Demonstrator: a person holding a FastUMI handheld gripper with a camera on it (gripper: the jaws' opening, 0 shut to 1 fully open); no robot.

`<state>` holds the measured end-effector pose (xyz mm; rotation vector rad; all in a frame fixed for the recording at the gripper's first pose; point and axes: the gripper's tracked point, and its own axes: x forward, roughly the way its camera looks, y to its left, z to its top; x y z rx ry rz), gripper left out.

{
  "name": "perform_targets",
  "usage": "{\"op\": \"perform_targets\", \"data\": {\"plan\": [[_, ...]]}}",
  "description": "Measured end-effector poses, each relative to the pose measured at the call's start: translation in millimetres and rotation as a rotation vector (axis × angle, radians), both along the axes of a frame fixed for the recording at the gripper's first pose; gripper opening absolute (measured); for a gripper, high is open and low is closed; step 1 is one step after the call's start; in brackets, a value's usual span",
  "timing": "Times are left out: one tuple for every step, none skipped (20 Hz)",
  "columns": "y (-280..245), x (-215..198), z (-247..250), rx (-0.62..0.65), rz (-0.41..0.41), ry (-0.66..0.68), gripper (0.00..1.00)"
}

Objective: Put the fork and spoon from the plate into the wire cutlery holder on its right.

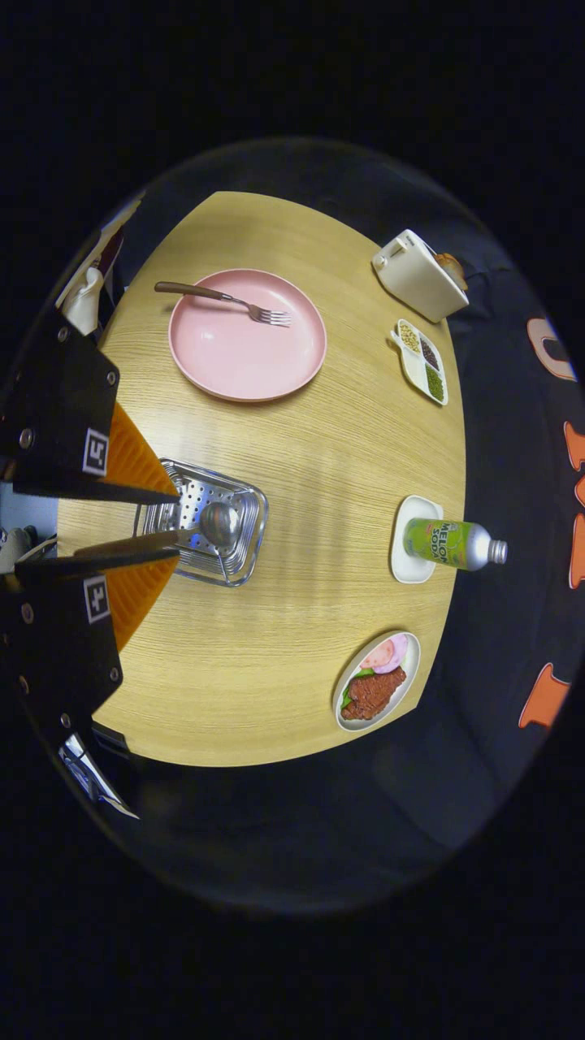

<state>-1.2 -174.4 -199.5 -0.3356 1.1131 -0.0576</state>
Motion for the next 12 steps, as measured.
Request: {"op": "perform_targets", "data": {"plan": [[3.3,-0.1,4.0,0.009,-0.001,-0.016,0.36],[9.4,-1.6,6.8,0.023,0.000,-0.034,0.43],[16.9,-1.2,10.1,0.038,0.000,-0.054,0.50],[24.4,-0.2,12.2,0.056,0.004,-0.080,0.58],[33.2,1.8,16.2,0.071,0.009,-0.110,0.62],[42.5,4.8,18.8,0.084,0.017,-0.144,0.70],[51.2,6.3,21.2,0.091,0.024,-0.171,0.74],[60.7,7.0,23.5,0.095,0.034,-0.195,0.84],[70.6,9.1,24.2,0.097,0.048,-0.217,0.89],[82.1,10.4,24.1,0.098,0.066,-0.239,0.96],[92.9,12.6,23.9,0.096,0.081,-0.267,0.98],[103.9,15.0,22.5,0.096,0.095,-0.292,0.98]]}}
